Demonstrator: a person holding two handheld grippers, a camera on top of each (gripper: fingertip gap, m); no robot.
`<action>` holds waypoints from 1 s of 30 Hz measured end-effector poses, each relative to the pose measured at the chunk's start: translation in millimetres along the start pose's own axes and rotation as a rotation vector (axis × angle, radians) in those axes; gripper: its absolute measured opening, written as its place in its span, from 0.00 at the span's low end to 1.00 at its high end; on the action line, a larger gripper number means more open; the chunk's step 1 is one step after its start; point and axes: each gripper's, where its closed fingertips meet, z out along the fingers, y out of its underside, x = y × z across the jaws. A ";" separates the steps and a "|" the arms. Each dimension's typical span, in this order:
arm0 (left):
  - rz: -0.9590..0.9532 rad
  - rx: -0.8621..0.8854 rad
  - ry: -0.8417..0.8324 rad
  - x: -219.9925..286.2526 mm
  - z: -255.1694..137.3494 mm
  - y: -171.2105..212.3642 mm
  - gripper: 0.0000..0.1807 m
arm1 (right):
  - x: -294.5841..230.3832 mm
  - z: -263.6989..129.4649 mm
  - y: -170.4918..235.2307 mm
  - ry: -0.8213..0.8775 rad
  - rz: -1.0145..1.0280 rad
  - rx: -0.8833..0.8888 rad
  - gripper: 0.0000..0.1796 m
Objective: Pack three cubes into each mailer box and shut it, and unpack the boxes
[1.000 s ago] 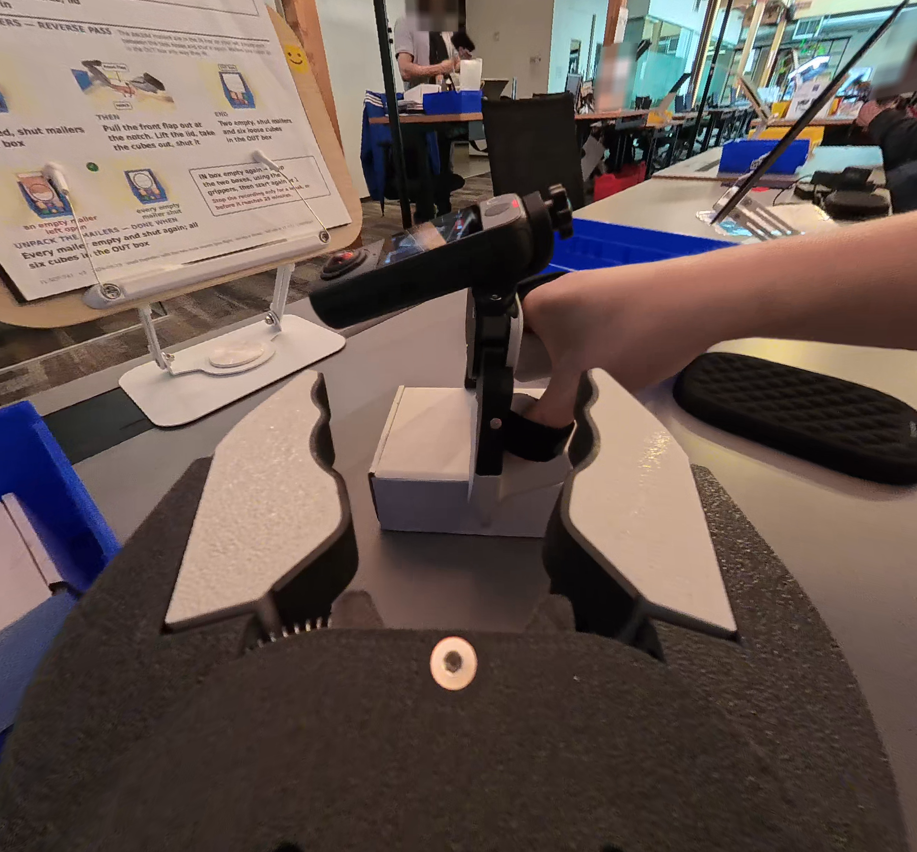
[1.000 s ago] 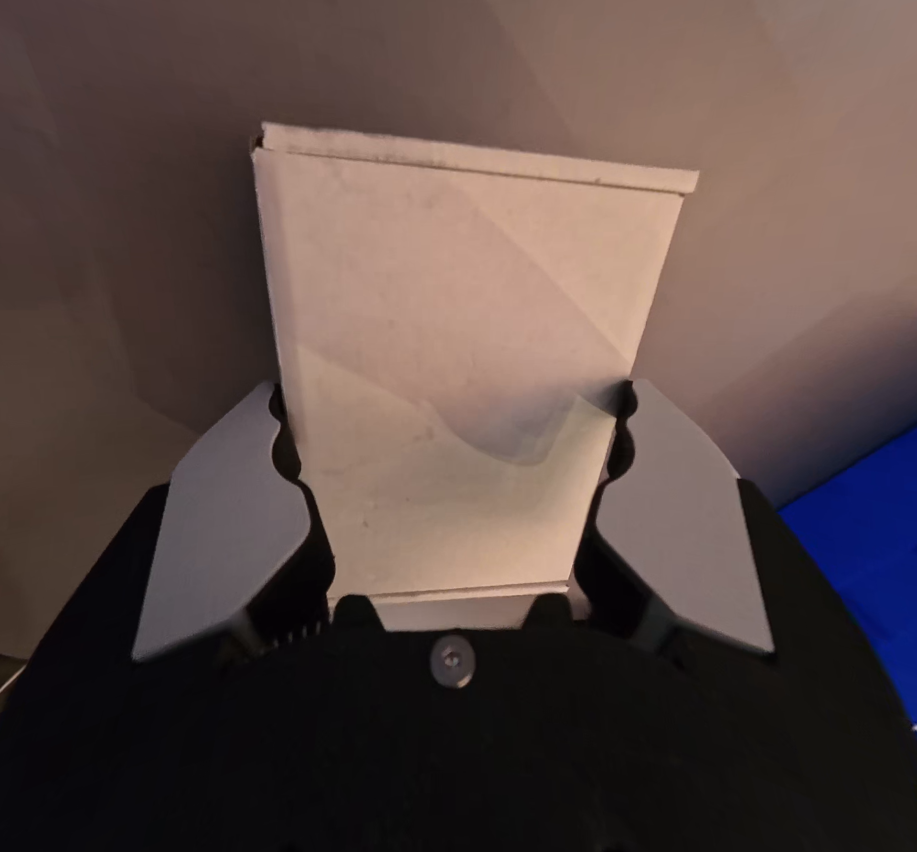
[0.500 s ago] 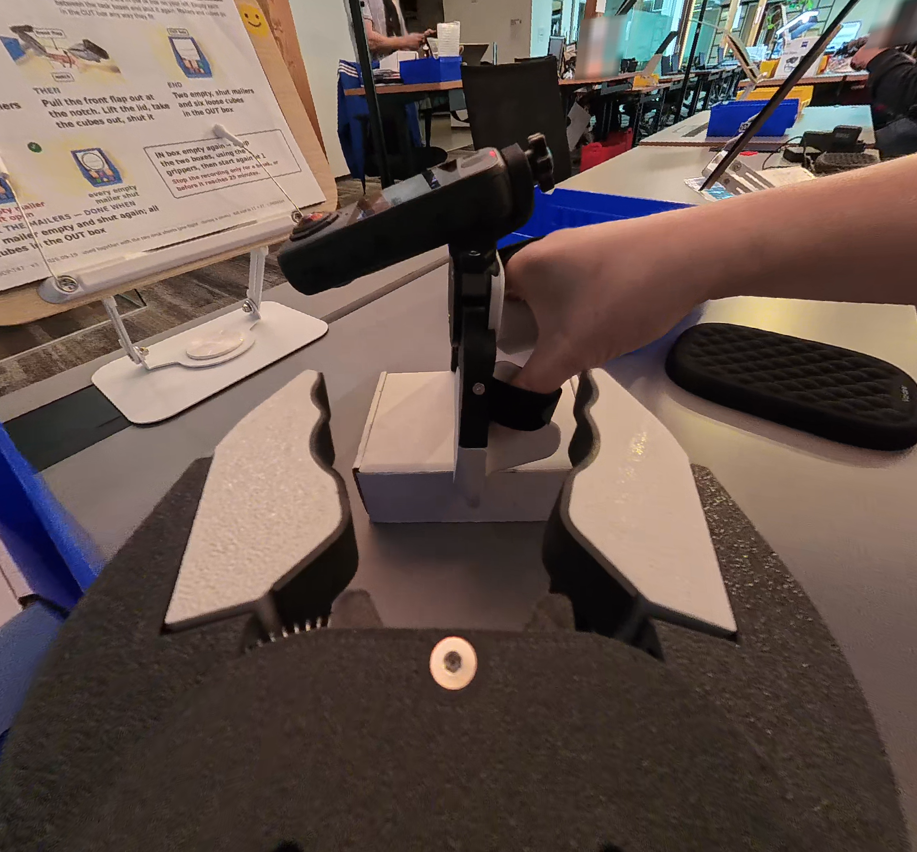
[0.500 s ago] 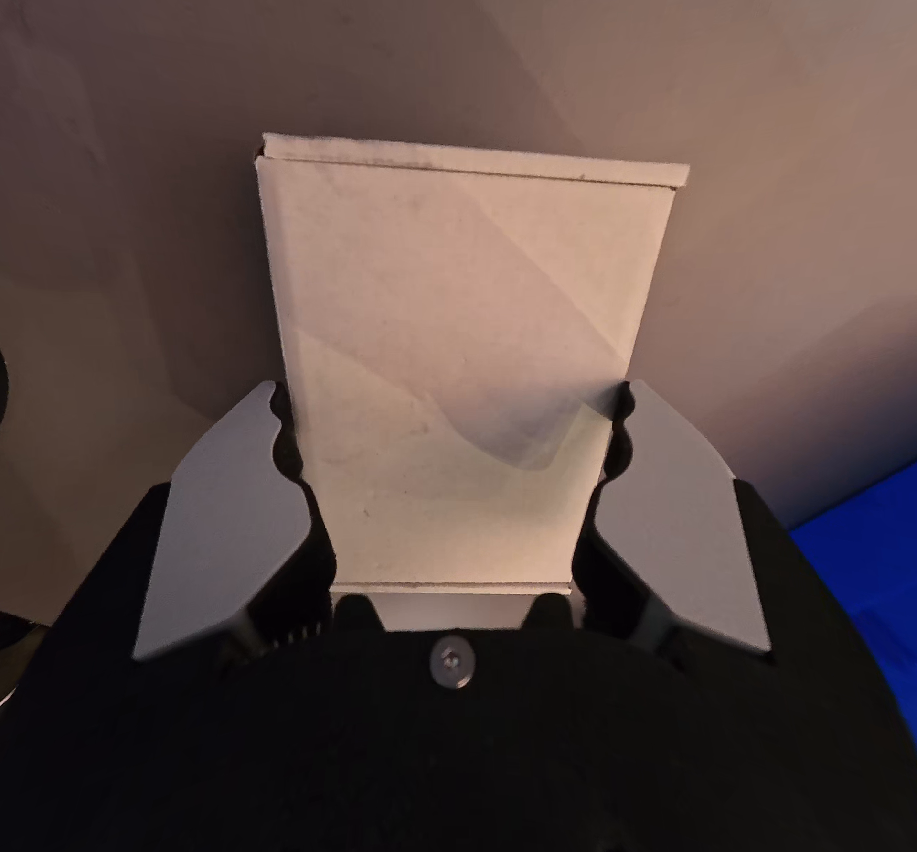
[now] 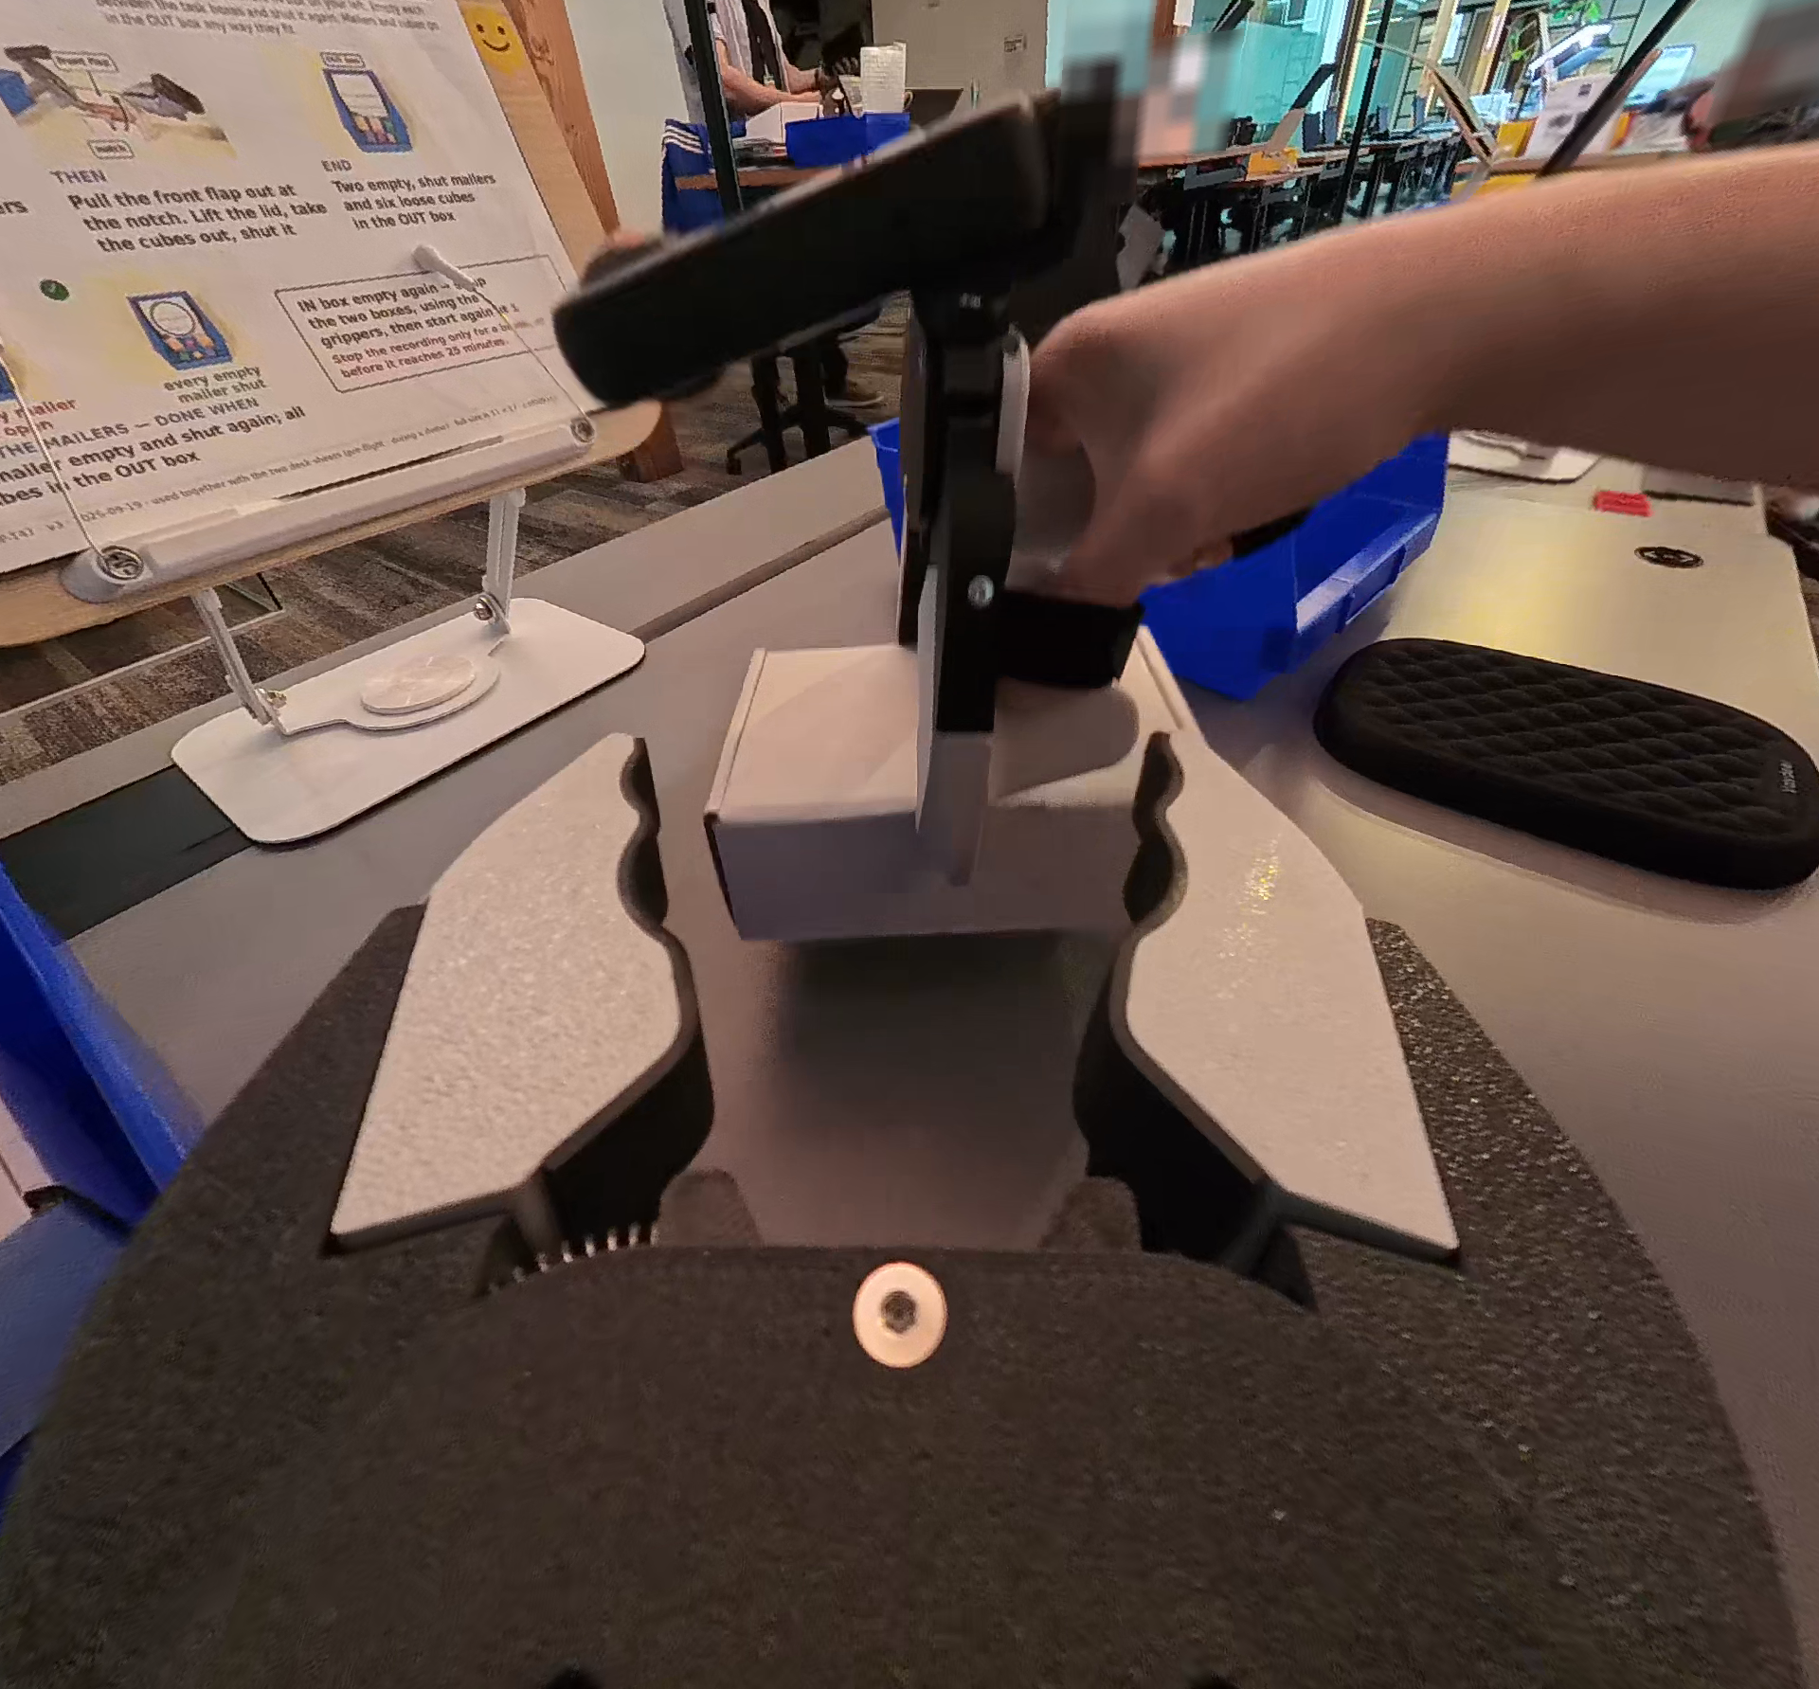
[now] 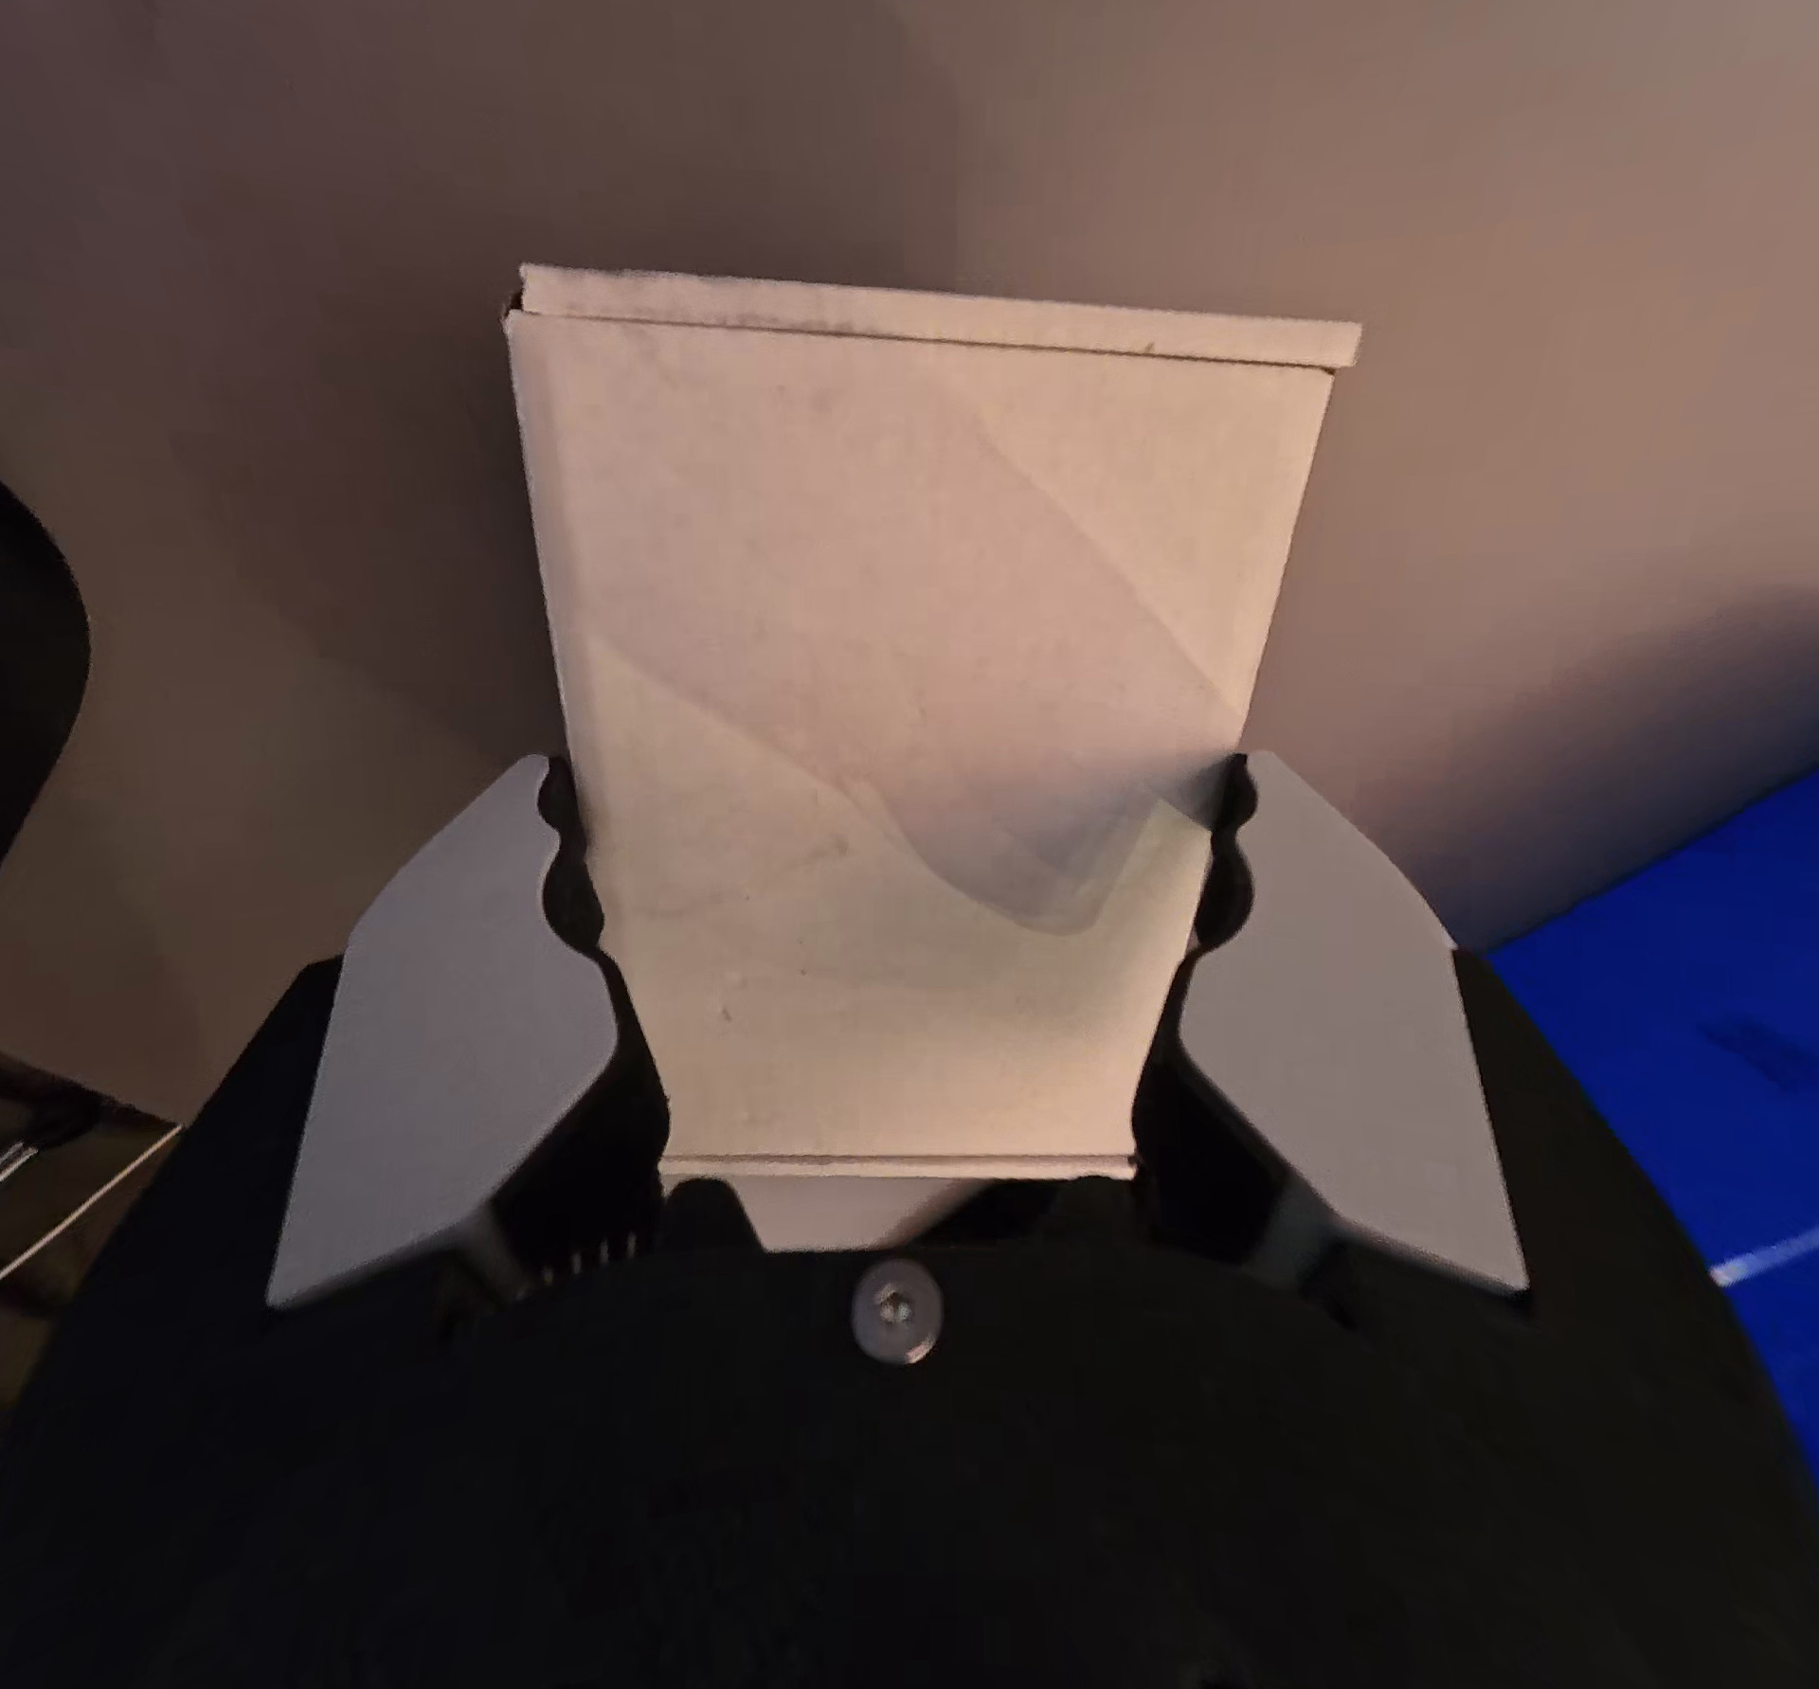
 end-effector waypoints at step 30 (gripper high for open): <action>-0.041 -0.170 0.188 34.3 25.5 47.5 0.52 | 275.7 -74.4 131.1 0.151 -0.149 -0.109 0.68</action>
